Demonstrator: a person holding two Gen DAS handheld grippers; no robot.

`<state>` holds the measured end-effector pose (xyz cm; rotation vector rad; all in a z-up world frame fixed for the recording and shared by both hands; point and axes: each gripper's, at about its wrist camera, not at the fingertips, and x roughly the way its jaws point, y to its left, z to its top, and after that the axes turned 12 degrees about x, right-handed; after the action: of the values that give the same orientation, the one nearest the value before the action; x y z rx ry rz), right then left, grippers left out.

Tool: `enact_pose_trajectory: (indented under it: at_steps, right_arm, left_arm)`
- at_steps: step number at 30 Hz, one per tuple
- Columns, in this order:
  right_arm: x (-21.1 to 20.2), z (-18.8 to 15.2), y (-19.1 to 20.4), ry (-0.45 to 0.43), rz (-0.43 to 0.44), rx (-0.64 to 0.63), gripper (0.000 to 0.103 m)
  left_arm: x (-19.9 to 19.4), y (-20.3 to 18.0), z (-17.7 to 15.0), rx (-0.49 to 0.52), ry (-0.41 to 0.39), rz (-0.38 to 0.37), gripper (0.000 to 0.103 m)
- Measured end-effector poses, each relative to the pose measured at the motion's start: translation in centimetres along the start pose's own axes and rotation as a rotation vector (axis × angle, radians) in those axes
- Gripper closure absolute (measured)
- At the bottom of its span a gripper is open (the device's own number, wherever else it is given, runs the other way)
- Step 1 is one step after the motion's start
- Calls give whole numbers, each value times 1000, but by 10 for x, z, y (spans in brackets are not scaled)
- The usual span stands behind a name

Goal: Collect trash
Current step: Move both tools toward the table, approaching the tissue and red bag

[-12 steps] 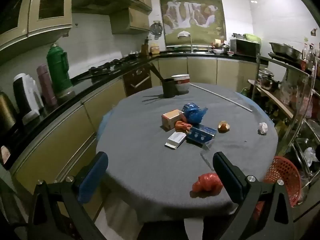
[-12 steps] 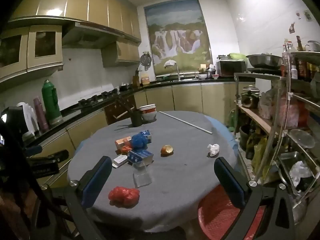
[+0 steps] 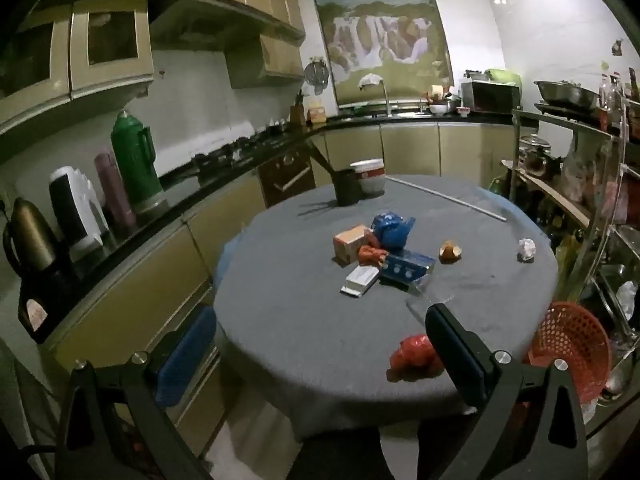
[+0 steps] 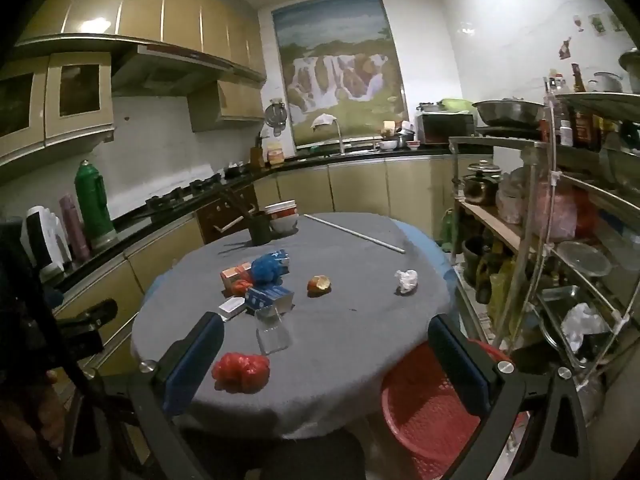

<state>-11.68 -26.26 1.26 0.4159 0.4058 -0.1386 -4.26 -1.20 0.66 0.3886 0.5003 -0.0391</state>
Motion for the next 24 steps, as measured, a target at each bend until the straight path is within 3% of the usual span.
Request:
enact_pose_trajectory:
  at_steps: [11, 24]
  right_arm:
    - [2, 2, -24, 33, -39, 48, 0]
    - [6, -2, -15, 41, -43, 35, 0]
  left_arm:
    - [-7, -16, 5, 39, -6, -30, 0]
    - [2, -17, 2, 36, 33, -40, 0]
